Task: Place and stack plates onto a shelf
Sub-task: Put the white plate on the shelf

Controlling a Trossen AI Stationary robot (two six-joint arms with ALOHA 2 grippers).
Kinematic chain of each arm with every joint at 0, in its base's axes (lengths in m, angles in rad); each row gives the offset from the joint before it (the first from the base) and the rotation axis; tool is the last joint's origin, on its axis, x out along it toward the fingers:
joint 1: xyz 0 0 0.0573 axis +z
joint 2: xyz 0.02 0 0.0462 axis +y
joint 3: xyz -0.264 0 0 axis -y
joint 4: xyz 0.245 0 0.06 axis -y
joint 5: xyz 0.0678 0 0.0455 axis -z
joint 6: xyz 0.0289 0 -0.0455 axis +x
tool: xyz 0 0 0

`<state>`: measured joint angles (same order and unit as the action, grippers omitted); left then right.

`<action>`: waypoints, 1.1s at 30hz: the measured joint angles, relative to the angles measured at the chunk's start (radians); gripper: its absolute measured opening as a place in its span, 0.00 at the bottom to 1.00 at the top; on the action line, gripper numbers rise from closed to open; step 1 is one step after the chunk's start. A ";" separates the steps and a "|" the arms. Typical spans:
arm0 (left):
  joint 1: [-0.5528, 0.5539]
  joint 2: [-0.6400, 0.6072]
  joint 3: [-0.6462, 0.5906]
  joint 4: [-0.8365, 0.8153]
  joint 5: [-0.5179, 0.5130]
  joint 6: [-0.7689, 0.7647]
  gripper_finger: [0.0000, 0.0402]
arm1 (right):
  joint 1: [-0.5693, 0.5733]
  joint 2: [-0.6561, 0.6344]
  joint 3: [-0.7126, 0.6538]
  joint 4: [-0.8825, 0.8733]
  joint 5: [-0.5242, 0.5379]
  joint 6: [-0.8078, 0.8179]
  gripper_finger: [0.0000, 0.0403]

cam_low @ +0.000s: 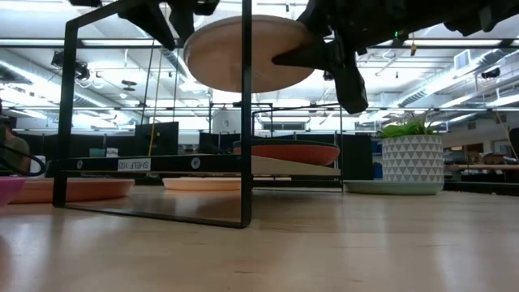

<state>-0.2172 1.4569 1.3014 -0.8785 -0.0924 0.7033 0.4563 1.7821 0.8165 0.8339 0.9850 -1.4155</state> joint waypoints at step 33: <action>0.040 -0.210 -0.119 0.139 -0.068 -0.810 0.40 | 0.006 -0.001 -0.001 -0.340 -0.400 0.532 0.23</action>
<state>-0.1776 1.2469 1.1825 -0.7399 -0.1600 -0.1071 0.4625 1.7813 0.8154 0.4938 0.5847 -0.8837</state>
